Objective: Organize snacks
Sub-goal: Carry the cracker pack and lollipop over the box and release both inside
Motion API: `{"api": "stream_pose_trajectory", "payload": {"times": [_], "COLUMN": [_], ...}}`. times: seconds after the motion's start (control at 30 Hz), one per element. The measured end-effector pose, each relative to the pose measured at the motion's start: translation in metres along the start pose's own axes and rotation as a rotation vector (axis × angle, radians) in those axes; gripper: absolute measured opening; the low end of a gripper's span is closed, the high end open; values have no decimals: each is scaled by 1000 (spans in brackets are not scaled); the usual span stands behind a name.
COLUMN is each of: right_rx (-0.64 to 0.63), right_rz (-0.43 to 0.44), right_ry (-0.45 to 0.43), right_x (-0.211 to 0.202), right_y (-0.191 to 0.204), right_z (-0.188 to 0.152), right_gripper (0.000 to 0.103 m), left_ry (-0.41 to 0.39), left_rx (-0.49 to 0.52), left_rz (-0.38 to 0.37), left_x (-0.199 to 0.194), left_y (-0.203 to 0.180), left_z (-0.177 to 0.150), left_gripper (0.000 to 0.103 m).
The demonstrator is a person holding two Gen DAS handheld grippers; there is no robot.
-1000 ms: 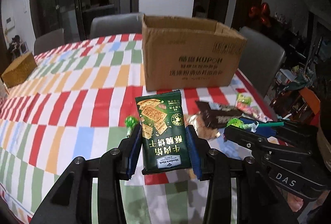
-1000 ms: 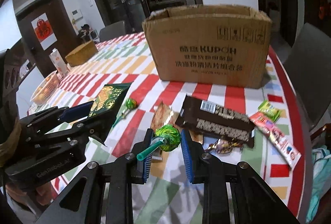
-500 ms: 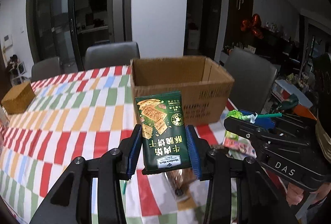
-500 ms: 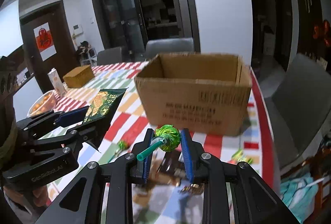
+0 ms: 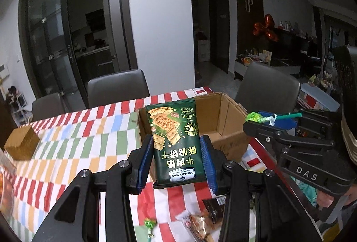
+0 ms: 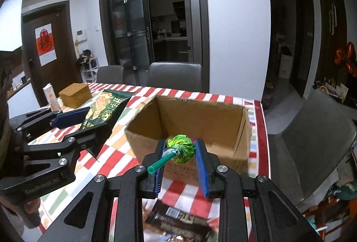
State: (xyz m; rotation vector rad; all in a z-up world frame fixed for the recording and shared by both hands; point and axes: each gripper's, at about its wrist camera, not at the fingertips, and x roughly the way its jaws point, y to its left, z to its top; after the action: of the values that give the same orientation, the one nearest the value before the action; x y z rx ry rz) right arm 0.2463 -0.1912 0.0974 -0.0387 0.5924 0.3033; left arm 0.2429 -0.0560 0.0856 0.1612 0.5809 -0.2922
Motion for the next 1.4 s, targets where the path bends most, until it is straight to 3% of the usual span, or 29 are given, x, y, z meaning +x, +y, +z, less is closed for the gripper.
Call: {"api": "stream_pose_trajectory", "payload": {"times": [0.4, 0.83, 0.9, 0.93, 1.1, 1.4], "right_rx": [29, 57, 67, 75, 49, 34], "right_rz": [-7, -14, -12, -17, -65, -42], "right_ry": [59, 117, 119, 121, 77, 13], "right_x": [51, 96, 97, 97, 80, 37], "right_y": [-32, -46, -47, -47, -38, -18], "right_z": [28, 31, 32, 32, 28, 7], "right_gripper": [28, 29, 43, 55, 56, 56], "left_ry": [46, 116, 113, 106, 73, 5], "left_rx": [1, -8, -14, -19, -4, -2], "left_rz": [-28, -13, -4, 0, 33, 29], "left_x": [55, 108, 106, 103, 83, 30], "left_y": [12, 18, 17, 17, 15, 7], "left_z": [35, 37, 36, 35, 30, 7], "left_gripper": [42, 44, 56, 61, 64, 69]}}
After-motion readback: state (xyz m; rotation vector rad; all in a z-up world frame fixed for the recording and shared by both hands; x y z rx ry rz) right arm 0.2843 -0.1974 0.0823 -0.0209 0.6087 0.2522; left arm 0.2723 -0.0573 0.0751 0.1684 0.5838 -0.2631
